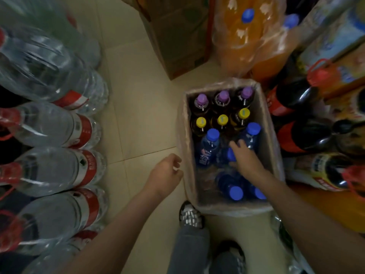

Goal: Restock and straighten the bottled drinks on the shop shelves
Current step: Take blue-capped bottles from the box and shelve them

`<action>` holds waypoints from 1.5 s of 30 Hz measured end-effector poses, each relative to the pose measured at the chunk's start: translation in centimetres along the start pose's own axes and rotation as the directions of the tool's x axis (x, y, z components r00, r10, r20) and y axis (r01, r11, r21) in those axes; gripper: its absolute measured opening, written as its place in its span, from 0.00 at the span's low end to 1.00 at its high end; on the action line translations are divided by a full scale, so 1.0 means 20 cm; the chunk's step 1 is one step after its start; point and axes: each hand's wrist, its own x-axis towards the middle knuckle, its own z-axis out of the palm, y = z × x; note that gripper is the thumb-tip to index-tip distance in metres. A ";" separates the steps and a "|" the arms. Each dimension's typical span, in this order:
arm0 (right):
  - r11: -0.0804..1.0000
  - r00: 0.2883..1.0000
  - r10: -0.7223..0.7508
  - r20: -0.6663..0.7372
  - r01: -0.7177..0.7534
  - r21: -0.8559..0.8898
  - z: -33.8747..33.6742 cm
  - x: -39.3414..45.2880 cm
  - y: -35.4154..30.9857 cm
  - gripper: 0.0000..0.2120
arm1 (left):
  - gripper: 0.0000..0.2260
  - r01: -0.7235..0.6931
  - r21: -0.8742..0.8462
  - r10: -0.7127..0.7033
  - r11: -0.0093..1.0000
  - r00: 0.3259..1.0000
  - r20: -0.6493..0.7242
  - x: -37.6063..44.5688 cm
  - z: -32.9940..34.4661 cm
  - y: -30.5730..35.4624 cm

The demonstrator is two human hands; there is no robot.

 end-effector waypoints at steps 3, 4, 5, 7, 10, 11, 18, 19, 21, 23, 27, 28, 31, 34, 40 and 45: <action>0.984 0.988 -0.143 0.055 0.148 -0.099 -0.09 -0.17 -0.05 0.26 | 0.19 -0.047 -0.017 0.048 0.999 0.996 0.080 0.01 -0.03 0.04; 0.977 0.982 -0.189 0.014 0.190 -0.101 -0.16 -0.22 -0.09 0.24 | 0.24 -0.072 -0.039 0.077 0.997 0.990 0.121 0.02 -0.03 0.05; 0.969 0.970 -0.239 -0.046 0.235 -0.072 -0.25 -0.25 -0.13 0.22 | 0.30 -0.116 -0.074 0.126 0.991 0.980 0.155 0.02 -0.04 0.06; 0.944 0.934 -0.314 -0.168 0.326 0.045 -0.47 -0.30 -0.22 0.18 | 0.41 -0.202 -0.196 0.242 0.960 0.947 0.211 0.02 -0.04 0.10; 0.854 0.893 -0.344 -0.291 0.426 0.298 -0.72 -0.27 -0.36 0.16 | 0.39 -0.224 -0.437 0.314 0.871 0.938 0.144 0.01 -0.05 0.19; 0.789 0.895 -0.325 -0.306 0.435 0.433 -0.75 -0.23 -0.38 0.14 | 0.36 -0.207 -0.483 0.276 0.851 0.958 0.076 0.01 -0.07 0.20; 0.912 0.995 -0.079 -0.058 0.096 0.398 -0.35 0.14 -0.22 0.17 | 0.26 0.003 -0.591 -0.079 0.807 0.992 -0.103 0.08 -0.20 -0.06; 0.963 0.993 -0.095 -0.064 0.108 0.248 -0.26 0.18 -0.20 0.21 | 0.26 0.028 -0.597 -0.115 0.801 0.987 -0.108 0.08 -0.21 -0.10; 0.994 0.993 -0.100 -0.067 0.103 0.039 -0.10 0.21 -0.24 0.25 | 0.28 0.066 -0.599 -0.162 0.798 0.981 -0.107 0.07 -0.23 -0.19; 0.983 0.996 -0.068 -0.053 0.057 -0.176 0.00 0.20 -0.30 0.28 | 0.33 0.099 -0.579 -0.178 0.809 0.981 -0.081 0.05 -0.24 -0.25; 0.952 0.998 0.056 -0.034 -0.064 -0.300 0.05 0.13 -0.29 0.24 | 0.27 0.115 -0.545 -0.169 0.830 0.984 -0.049 0.01 -0.23 -0.27; 0.960 0.996 0.085 -0.003 -0.083 -0.267 0.06 0.10 -0.26 0.26 | 0.26 0.113 -0.550 -0.162 0.827 0.986 -0.041 0.01 -0.21 -0.26; 0.991 0.996 0.055 0.067 -0.047 -0.122 0.05 0.01 -0.19 0.27 | 0.24 0.097 -0.593 -0.167 0.799 0.984 -0.064 0.00 -0.18 -0.19; 1.000 0.999 -0.016 0.038 0.017 -0.023 -0.03 -0.12 -0.24 0.25 | 0.28 0.076 -0.622 -0.153 0.779 0.986 -0.071 -0.05 -0.16 -0.08; 0.982 0.987 -0.139 -0.080 0.148 0.114 -0.77 -0.77 -0.27 0.20 | 0.28 0.002 -0.659 -0.111 0.752 0.986 -0.124 -0.53 -0.35 0.30; 0.957 0.947 -0.266 -0.178 0.281 0.068 -1.60 -1.57 -0.36 0.19 | 0.35 -0.109 -0.646 0.036 0.755 0.991 -0.125 -1.12 -0.69 0.75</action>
